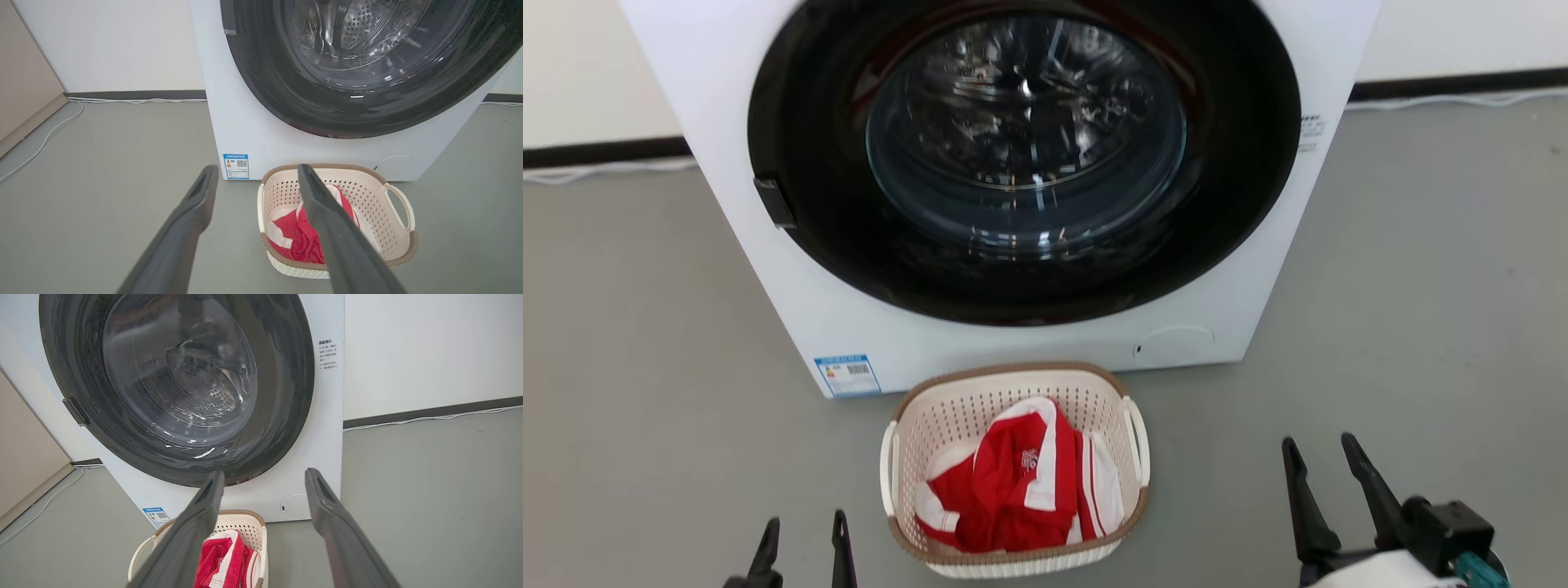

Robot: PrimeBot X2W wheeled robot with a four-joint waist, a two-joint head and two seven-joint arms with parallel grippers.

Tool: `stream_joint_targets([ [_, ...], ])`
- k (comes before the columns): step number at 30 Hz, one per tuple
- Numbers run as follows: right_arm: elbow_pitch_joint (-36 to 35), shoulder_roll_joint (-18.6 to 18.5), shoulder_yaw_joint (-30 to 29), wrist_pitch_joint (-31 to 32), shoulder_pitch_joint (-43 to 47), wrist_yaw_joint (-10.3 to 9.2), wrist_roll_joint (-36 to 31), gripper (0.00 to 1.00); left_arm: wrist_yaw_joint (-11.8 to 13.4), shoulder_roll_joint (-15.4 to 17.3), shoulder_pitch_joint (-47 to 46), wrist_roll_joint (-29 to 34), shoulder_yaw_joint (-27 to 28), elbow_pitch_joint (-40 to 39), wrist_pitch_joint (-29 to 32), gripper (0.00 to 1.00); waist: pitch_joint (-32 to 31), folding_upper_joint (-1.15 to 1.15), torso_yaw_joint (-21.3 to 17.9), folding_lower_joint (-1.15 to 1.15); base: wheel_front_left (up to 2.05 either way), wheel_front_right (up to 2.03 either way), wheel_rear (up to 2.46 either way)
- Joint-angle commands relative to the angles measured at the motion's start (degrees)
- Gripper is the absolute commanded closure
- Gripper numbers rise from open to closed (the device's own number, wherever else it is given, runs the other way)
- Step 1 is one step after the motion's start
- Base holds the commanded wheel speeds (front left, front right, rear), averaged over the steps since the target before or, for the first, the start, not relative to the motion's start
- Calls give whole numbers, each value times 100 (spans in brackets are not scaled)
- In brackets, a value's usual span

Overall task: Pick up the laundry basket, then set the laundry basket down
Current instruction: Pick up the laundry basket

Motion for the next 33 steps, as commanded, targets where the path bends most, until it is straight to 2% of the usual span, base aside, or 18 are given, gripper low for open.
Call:
stream_joint_targets([
  [1, -49, -19, 207, -38, -388, 39, 49, 0, -40, 25, -422, -12, 199, -46, -31, 0, 205, 0, 7, 0, 0, 0, 0],
  [6, 173, -19, 244, -38, -777, 39, 166, 0, -101, 25, -851, 42, 242, 211, -31, 0, 675, 0, 28, 0, 0, 0, 0],
  [19, 741, -19, 89, -38, -2058, 39, -40, 0, -277, 25, -2276, 6, 199, 802, -31, 0, 2044, 0, 204, 0, 0, 0, 0],
  [33, 2190, -19, 32, -38, -3642, 39, -235, 0, -308, 25, -3980, -102, 95, 2162, -31, 0, 3574, 0, 472, 0, 0, 0, 0],
])
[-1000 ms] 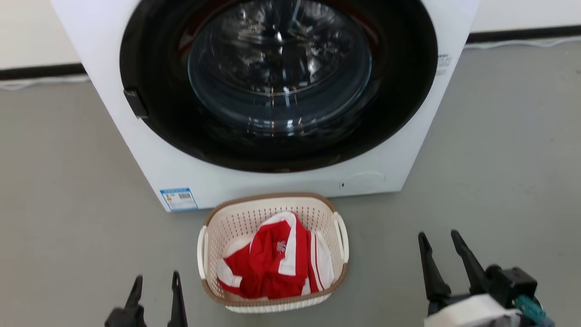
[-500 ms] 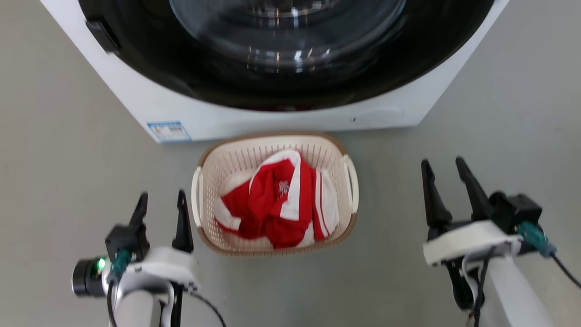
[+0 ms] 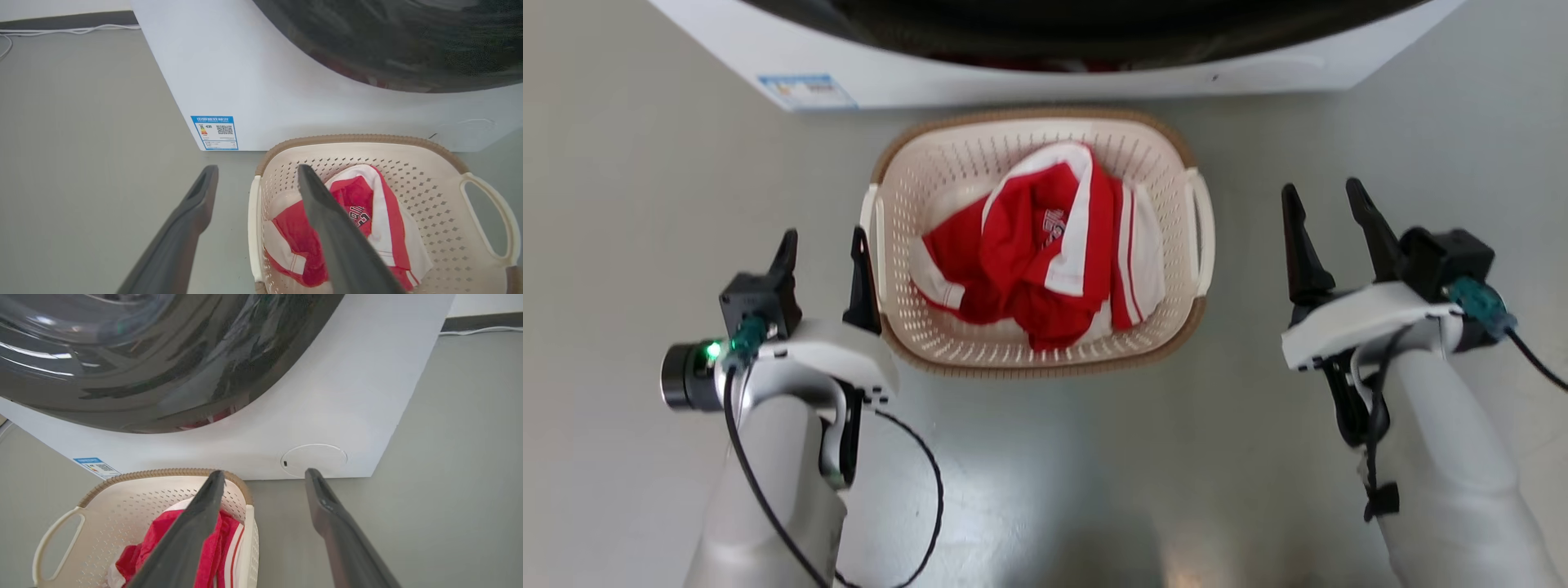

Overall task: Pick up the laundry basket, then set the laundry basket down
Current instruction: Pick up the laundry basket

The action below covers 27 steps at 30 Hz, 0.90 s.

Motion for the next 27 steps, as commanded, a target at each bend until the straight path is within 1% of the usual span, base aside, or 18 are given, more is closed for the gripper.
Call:
stream_joint_targets([
  [1, 20, 42, 146, -38, -85, 39, -60, 0, -34, 104, -114, -54, 137, 2, -29, 0, 328, 0, 100, 0, 0, 0, 0],
  [8, 543, 42, 230, -38, -712, 39, -181, 0, -77, 104, -723, -172, 51, 597, -29, 0, 921, 0, 210, 0, 0, 0, 0],
  [14, 1006, 42, 303, -38, -1087, 39, -276, 0, -87, 104, -1098, -268, -153, 990, -29, 0, 1296, 0, 288, 0, 0, 0, 0],
  [20, 1410, 42, 416, -38, -1362, 39, -230, 0, -87, 104, -1413, -389, -331, 1523, -29, 0, 1541, 0, 324, 0, 0, 0, 0],
  [23, 1575, 42, 525, -38, -1458, 39, -168, 0, -135, 104, -1568, -455, -433, 1814, -29, 0, 1621, 0, 330, 0, 0, 0, 0],
  [27, 1688, 42, 626, -38, -1555, 39, -94, 0, -145, 104, -1736, -504, -513, 2028, -29, 0, 1694, 0, 345, 0, 0, 0, 0],
])
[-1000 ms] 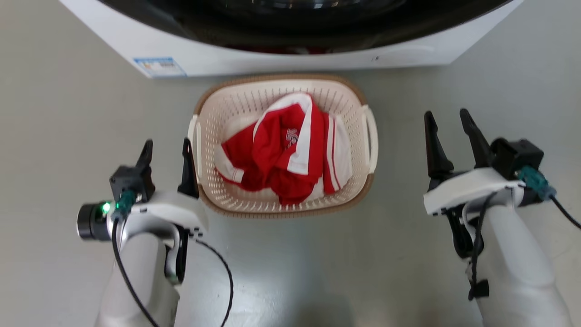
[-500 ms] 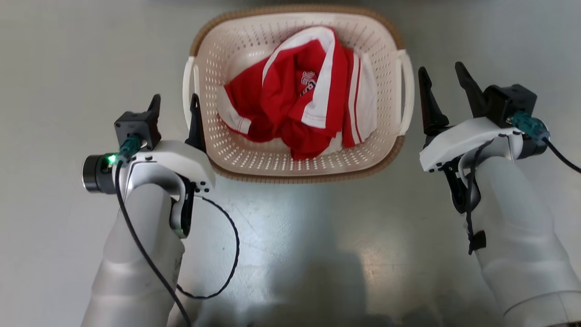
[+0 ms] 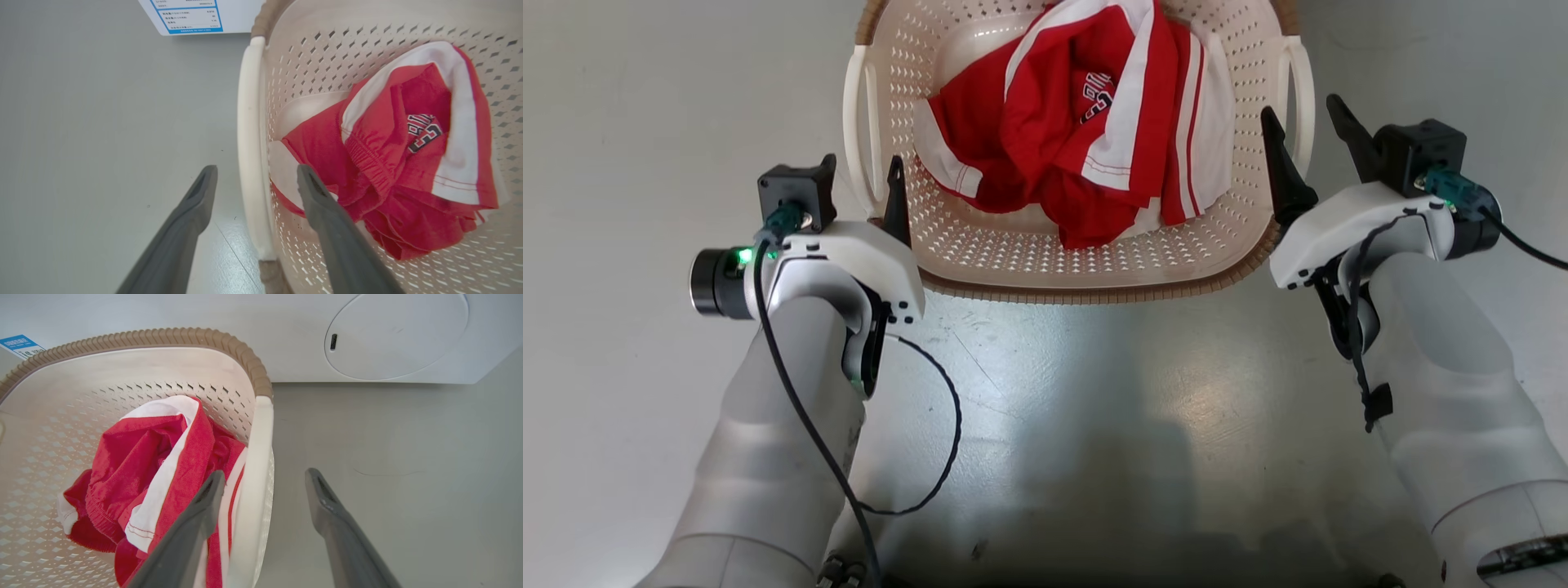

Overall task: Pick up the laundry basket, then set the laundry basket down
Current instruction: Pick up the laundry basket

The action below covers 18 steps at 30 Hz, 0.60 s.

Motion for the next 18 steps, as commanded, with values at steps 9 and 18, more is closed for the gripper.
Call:
stream_joint_targets([
  [9, 239, 122, 454, -38, -151, 36, 287, 0, -68, 149, -376, -161, -149, 563, -29, 0, 167, 0, 14, 0, 0, 0, 0],
  [18, 585, 122, 551, -38, -308, 36, 451, 58, -103, 149, -530, -301, -407, 758, -29, 55, 206, 0, 52, 0, 0, 0, 0],
])
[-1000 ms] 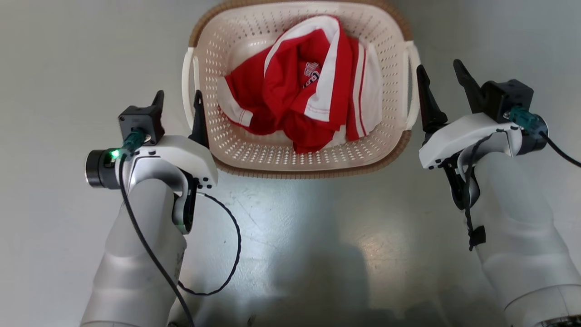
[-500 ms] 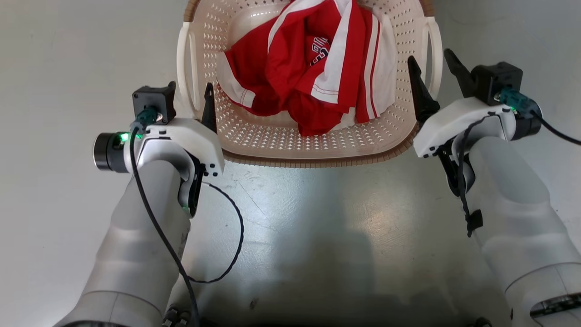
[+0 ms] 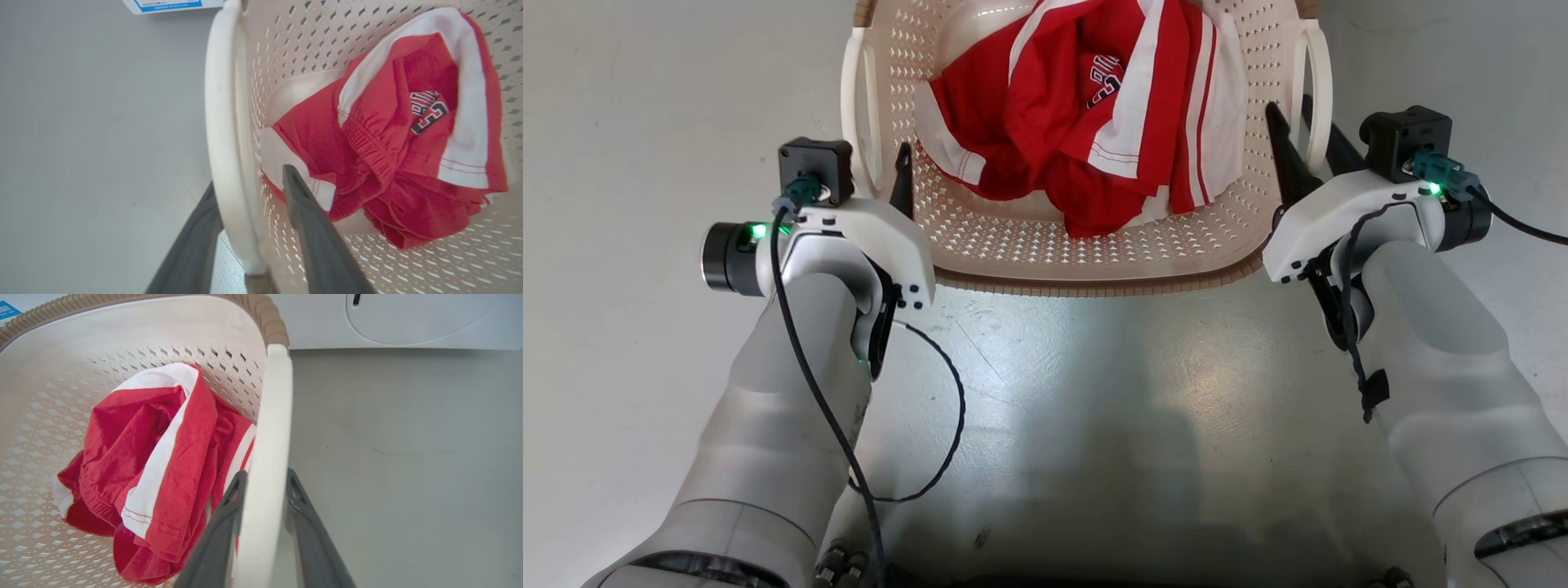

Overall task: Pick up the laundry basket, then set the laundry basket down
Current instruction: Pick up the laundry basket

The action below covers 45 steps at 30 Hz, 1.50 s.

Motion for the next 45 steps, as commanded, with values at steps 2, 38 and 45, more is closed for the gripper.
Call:
stream_joint_targets([
  [2, 64, 145, 53, -38, 81, 36, 15, 71, -30, 166, 80, -103, -3, 53, -29, 100, -19, 0, 3, 0, 0, 0, 0],
  [38, 1039, 145, 730, -12, 1173, 36, 573, 100, 312, 166, 1434, -1221, -1220, 383, -29, 100, -2297, 0, -363, 0, 0, 0, 0],
  [45, 1171, 145, 1376, 481, 1909, 36, 1404, 100, 221, 166, 2083, -1627, -1542, 813, 9, 100, -3251, 0, -536, 0, 0, 0, 0],
])
